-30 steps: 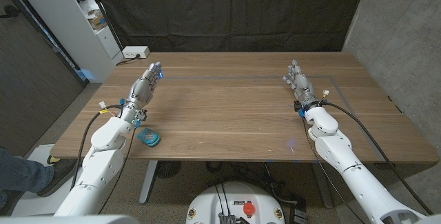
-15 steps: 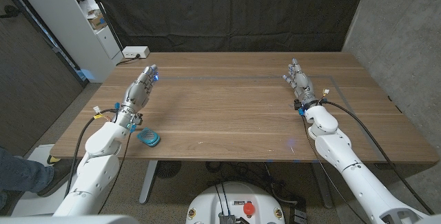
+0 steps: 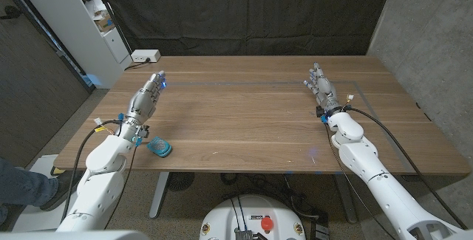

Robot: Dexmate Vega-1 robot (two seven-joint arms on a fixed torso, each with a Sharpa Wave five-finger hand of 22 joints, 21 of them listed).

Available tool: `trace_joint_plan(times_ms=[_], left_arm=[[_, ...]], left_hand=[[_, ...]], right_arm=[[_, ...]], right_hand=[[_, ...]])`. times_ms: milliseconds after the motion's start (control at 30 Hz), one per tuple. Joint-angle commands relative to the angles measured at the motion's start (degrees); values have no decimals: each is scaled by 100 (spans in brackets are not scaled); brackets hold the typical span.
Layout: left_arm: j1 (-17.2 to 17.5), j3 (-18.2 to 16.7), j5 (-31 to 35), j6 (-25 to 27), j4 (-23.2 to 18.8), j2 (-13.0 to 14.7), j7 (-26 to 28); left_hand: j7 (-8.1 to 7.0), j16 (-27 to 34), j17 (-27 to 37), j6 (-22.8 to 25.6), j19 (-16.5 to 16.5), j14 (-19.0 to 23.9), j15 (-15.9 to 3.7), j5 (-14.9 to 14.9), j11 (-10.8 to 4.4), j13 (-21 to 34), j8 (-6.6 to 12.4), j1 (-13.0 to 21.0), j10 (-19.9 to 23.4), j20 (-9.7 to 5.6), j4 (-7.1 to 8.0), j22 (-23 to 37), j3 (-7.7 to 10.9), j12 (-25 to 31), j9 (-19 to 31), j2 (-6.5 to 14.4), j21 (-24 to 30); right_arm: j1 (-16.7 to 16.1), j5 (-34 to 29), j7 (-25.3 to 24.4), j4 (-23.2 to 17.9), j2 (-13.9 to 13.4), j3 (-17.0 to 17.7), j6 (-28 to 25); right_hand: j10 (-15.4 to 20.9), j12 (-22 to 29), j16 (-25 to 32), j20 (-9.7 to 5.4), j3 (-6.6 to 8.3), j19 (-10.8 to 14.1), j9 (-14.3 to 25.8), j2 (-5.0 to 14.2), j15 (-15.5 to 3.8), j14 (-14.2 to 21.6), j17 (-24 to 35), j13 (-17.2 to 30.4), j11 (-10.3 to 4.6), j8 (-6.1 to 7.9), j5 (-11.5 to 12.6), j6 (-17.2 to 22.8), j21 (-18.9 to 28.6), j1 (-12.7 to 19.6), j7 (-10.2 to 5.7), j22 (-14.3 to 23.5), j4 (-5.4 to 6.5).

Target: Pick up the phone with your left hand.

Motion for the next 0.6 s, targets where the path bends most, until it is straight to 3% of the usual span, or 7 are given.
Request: trace_joint_plan(times_ms=[33, 600], left_arm=[[197, -132, -57, -187, -49, -50, 11], [464, -296, -76, -567, -98, -147, -40]], left_hand=[[20, 40, 18, 53, -134, 34, 10, -18, -16, 4, 17, 23, 18, 38, -52, 7, 12, 33, 17, 46, -3], [3, 21, 17, 71, -173, 18, -3, -24, -34, -5, 5, 39, 7, 40, -78, 8, 17, 18, 18, 65, -38]], right_arm=[[16, 27, 69, 138, 46, 43, 87], [-38, 37, 111, 186, 85, 44, 211]], right_hand=[[11, 36, 38, -2, -23, 25, 1, 50, 10, 3, 1, -8, -28, 12, 33, 26, -11, 20, -14, 31, -21], [22, 42, 37, -1, -25, -8, -4, 71, 11, -2, -23, -21, -53, 14, 42, 37, -38, 26, -15, 31, -30]])
